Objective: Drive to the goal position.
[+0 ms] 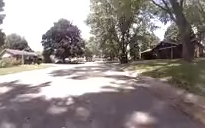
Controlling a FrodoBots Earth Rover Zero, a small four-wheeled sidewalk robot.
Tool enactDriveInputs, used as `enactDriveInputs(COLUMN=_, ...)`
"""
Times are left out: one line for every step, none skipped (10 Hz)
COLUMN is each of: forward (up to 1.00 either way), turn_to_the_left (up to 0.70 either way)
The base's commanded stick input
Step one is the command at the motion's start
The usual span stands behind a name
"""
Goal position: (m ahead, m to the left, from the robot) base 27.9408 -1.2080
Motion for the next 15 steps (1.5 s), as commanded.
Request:
enactDriveInputs(forward=0.70, turn_to_the_left=0.00)
enactDriveInputs(forward=0.70, turn_to_the_left=0.00)
enactDriveInputs(forward=0.70, turn_to_the_left=0.00)
enactDriveInputs(forward=0.70, turn_to_the_left=0.00)
enactDriveInputs(forward=0.70, turn_to_the_left=0.00)
enactDriveInputs(forward=0.70, turn_to_the_left=0.00)
enactDriveInputs(forward=0.70, turn_to_the_left=0.00)
enactDriveInputs(forward=0.70, turn_to_the_left=0.00)
enactDriveInputs(forward=0.70, turn_to_the_left=0.00)
enactDriveInputs(forward=0.70, turn_to_the_left=0.00)
enactDriveInputs(forward=0.70, turn_to_the_left=0.00)
enactDriveInputs(forward=0.70, turn_to_the_left=0.00)
enactDriveInputs(forward=0.70, turn_to_the_left=0.00)
enactDriveInputs(forward=0.70, turn_to_the_left=0.00)
enactDriveInputs(forward=0.70, turn_to_the_left=0.00)
